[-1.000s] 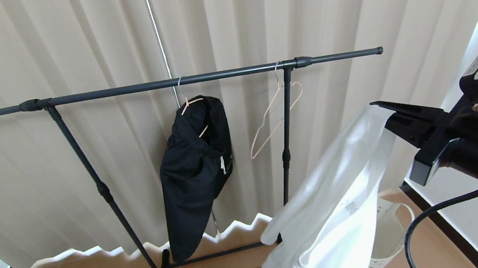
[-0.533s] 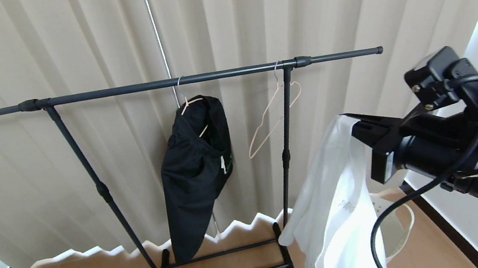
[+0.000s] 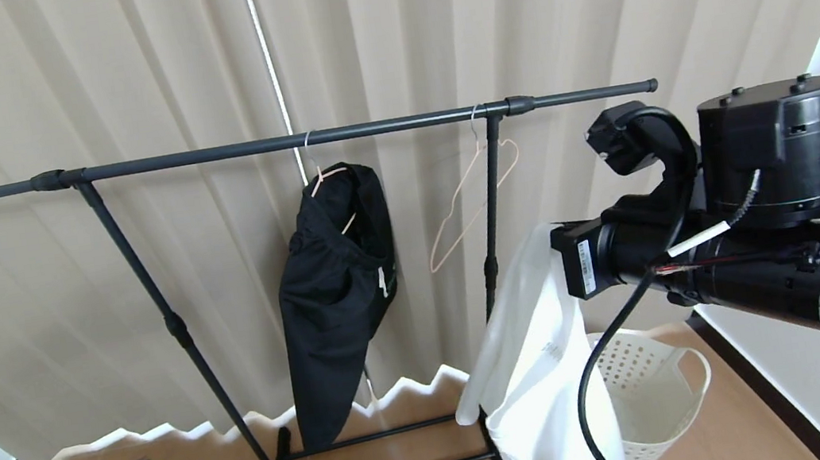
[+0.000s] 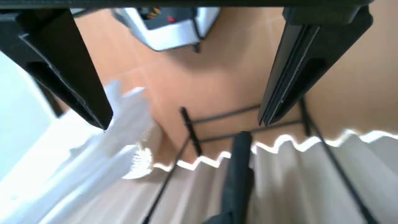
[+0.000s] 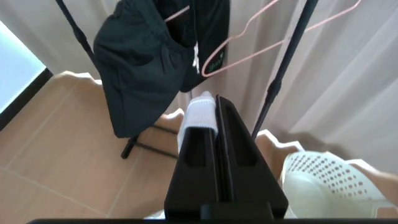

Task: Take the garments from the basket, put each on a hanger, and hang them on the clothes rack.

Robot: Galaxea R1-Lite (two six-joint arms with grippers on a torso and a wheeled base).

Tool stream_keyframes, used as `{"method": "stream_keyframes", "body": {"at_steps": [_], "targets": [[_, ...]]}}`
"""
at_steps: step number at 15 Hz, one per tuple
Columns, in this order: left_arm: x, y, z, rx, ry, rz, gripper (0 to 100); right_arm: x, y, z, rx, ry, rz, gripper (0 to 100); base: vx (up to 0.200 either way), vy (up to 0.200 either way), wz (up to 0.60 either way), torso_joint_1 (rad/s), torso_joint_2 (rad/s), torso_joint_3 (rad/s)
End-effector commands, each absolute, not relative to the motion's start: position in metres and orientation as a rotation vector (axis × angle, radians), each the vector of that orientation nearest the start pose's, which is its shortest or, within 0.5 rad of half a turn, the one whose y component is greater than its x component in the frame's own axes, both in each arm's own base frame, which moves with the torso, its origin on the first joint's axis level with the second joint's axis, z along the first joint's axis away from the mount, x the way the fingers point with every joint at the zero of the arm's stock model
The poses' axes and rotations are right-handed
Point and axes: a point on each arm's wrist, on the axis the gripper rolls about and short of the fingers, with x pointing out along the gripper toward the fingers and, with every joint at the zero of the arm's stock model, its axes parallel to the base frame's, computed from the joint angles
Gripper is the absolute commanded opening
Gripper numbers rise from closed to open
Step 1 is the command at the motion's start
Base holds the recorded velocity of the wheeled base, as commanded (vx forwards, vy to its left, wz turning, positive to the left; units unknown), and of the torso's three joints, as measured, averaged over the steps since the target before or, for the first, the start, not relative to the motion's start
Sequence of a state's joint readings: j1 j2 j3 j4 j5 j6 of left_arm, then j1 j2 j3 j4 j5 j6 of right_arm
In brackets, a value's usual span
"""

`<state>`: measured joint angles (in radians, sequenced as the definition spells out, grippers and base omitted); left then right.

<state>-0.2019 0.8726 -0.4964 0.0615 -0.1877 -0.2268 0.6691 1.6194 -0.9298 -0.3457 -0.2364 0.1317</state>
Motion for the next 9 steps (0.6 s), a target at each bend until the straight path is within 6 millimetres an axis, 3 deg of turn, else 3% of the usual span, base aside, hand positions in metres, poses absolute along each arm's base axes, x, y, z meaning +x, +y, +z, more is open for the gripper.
{"method": "stream_keyframes", "body": {"at_steps": [1, 5, 9], "targets": [[0.163, -0.076, 0.209, -0.245, 0.665, -0.380, 100, 0.242, 0.183, 0.221, -0.015, 0.349, 0.390, 0, 0.000, 0.000, 0.00, 0.000, 0.00, 0.000], [0.206, -0.135, 0.199, -0.118, 0.719, -0.350, 100, 0.252, 0.191, 0.234, 0.004, 0.313, 0.390, 0, 0.000, 0.000, 0.00, 0.000, 0.00, 0.000], [0.228, -0.185, 0.183, -0.041, 0.763, -0.416, 100, 0.265, 0.203, 0.221, -0.007, 0.340, 0.393, 0, 0.000, 0.000, 0.00, 0.000, 0.00, 0.000]]}}
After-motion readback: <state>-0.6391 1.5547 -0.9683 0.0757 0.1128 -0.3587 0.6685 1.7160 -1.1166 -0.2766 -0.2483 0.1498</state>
